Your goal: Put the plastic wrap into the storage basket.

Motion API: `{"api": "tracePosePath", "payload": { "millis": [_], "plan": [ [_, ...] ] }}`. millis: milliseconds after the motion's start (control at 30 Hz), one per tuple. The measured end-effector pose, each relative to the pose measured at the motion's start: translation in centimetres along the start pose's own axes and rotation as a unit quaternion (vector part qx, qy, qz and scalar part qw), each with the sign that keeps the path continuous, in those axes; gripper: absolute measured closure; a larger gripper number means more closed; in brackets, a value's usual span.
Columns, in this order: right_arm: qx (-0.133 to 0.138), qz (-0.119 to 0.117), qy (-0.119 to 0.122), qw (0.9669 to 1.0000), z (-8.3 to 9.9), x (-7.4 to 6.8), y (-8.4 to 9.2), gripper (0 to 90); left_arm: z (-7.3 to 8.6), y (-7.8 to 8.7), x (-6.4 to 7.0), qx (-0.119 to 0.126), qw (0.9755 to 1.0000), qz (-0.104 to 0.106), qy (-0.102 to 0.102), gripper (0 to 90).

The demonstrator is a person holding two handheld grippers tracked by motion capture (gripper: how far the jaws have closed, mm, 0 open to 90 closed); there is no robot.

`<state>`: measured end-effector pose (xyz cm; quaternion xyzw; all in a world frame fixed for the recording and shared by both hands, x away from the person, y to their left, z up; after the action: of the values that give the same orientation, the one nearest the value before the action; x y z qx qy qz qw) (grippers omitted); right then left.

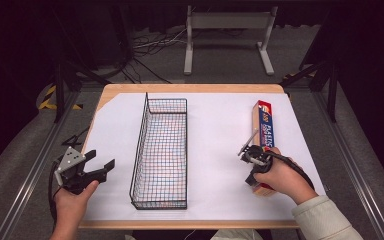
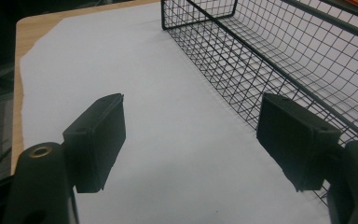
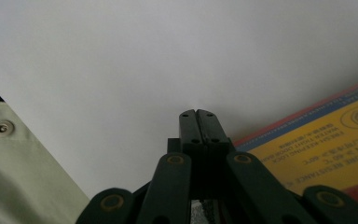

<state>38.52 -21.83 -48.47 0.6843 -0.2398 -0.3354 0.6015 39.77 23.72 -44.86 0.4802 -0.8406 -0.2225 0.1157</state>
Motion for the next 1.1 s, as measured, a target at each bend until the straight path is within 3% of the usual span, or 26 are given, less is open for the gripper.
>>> {"api": "tracePosePath", "payload": {
  "millis": [100,200,267,333,400,500,533,567,667,700,733,767,800,833,867,967,1000,1033,1100],
  "plan": [
    [0.007,0.002,-0.008,0.9999,1.0,0.7,0.2,90.0,0.1,0.1,-0.3,0.0,1.0,-0.003,0.005,24.5],
    [0.033,-0.019,-0.027,0.9989,0.6,0.3,0.4,81.7,0.1,0.1,-0.3,0.001,1.0,-0.003,0.005,24.4],
    [0.047,-0.027,-0.022,0.9983,0.2,-0.2,0.5,76.2,0.1,0.1,-0.3,0.0,1.0,-0.004,0.002,24.4],
    [0.074,-0.016,-0.01,0.9971,-0.4,-0.3,0.7,66.2,0.1,0.1,-0.2,0.001,1.0,-0.004,0.002,24.5],
    [0.118,-0.027,-0.009,0.9927,-1.0,-0.5,1.1,60.0,0.2,0.0,-0.2,-0.002,1.0,-0.003,0.0,24.4],
    [0.207,-0.054,-0.022,0.9765,-1.9,-0.6,2.5,52.6,0.3,-0.1,-0.1,-0.001,1.0,0.0,-0.003,24.0],
    [0.207,-0.054,-0.022,0.9765,-1.9,-0.6,2.5,52.6,0.3,-0.1,-0.1,-0.001,1.0,0.0,-0.003,23.9],
    [0.246,-0.051,-0.021,0.9677,-2.2,-0.3,3.6,48.2,0.4,-0.1,-0.1,-0.003,1.0,0.0,-0.004,23.8],
    [0.299,-0.052,-0.025,0.9524,-2.4,0.1,5.2,44.7,0.5,-0.3,0.0,-0.001,1.0,-0.001,-0.002,23.2],
    [0.32,-0.054,-0.051,0.9445,-2.5,0.5,5.8,44.2,0.6,-0.4,0.0,0.0,1.0,-0.007,-0.002,21.7],
    [0.333,-0.054,-0.068,0.9389,-2.5,0.8,6.2,44.7,0.6,-0.4,0.0,0.0,1.0,-0.007,-0.002,18.4],
    [0.355,-0.047,-0.092,0.9292,-2.5,1.3,6.8,45.1,1.0,-0.8,-0.1,0.0,0.9996,-0.028,0.003,15.9],
    [0.364,-0.037,-0.106,0.9245,-2.4,1.8,7.0,45.0,1.2,-1.0,0.0,-0.006,0.9996,-0.027,0.007,15.6],
    [0.371,-0.018,-0.118,0.9208,-2.3,2.4,7.3,45.0,1.5,-1.2,0.0,-0.012,0.9995,-0.029,0.006,14.8],
    [0.372,-0.002,-0.126,0.9197,-2.2,3.0,7.5,45.1,1.5,-1.2,0.1,-0.014,0.9993,-0.035,0.003,14.1],
    [0.373,0.009,-0.139,0.9175,-2.2,3.7,7.8,43.0,1.5,-1.2,0.1,-0.009,0.9993,-0.037,0.002,14.0],
    [0.373,0.012,-0.146,0.9161,-2.2,4.1,7.9,37.8,1.4,-1.1,0.0,-0.003,0.9994,-0.034,0.006,14.0],
    [0.371,0.018,-0.169,0.913,-2.1,4.7,7.9,33.7,1.4,-1.1,0.0,0.0,0.9994,-0.032,0.01,14.1],
    [0.368,0.044,-0.184,0.9103,-2.1,5.7,8.1,33.5,1.6,-1.1,0.0,0.001,0.9995,-0.03,0.014,14.1]
  ]
}}
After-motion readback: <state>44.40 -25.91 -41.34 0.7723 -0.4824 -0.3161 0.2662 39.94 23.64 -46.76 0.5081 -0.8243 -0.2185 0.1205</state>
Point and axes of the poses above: each handheld gripper's, and its own axes: y roughly backward along the jaws, z roughly out of its underside, x roughly to its right, the point moved 9 cm from there along -y, roughly forward along the jaws, and after that the axes turned 5 degrees about -y, right-handed, at the moved point
